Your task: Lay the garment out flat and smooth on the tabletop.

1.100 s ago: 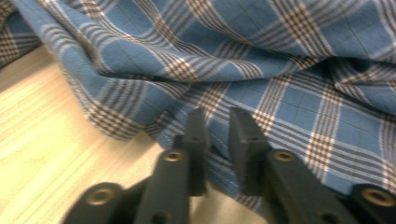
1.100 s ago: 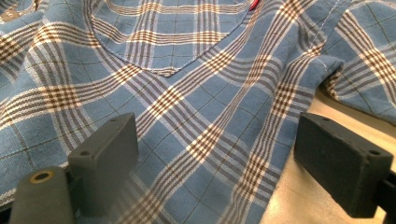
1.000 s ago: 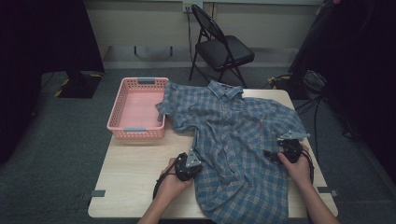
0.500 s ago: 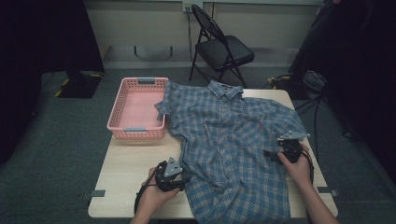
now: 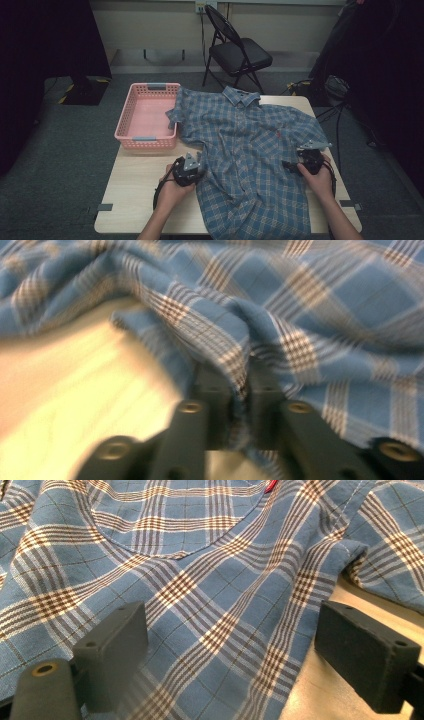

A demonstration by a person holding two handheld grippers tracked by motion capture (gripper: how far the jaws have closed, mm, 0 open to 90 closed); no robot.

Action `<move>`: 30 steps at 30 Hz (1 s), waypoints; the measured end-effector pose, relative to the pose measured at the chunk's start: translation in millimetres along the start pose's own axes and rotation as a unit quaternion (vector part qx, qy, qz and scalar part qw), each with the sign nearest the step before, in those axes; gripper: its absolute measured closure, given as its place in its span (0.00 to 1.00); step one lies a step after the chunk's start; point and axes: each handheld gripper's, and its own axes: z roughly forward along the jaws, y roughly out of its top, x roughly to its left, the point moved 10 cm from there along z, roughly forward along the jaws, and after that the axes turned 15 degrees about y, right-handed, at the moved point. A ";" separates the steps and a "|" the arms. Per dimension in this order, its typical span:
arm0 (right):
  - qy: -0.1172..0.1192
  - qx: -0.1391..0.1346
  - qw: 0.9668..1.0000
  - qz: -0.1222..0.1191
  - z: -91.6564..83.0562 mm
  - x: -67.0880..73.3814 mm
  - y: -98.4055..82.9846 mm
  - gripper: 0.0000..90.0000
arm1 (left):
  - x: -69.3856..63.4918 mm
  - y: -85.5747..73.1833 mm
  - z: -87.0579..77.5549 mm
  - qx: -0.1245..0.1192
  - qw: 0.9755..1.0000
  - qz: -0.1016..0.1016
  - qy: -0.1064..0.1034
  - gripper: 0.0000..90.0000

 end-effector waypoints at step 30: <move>0.000 0.000 1.000 -0.001 0.0 0.1 0.0 0.14 | 24.0 90.1 23.4 -0.122 0.991 -0.027 0.050 0.37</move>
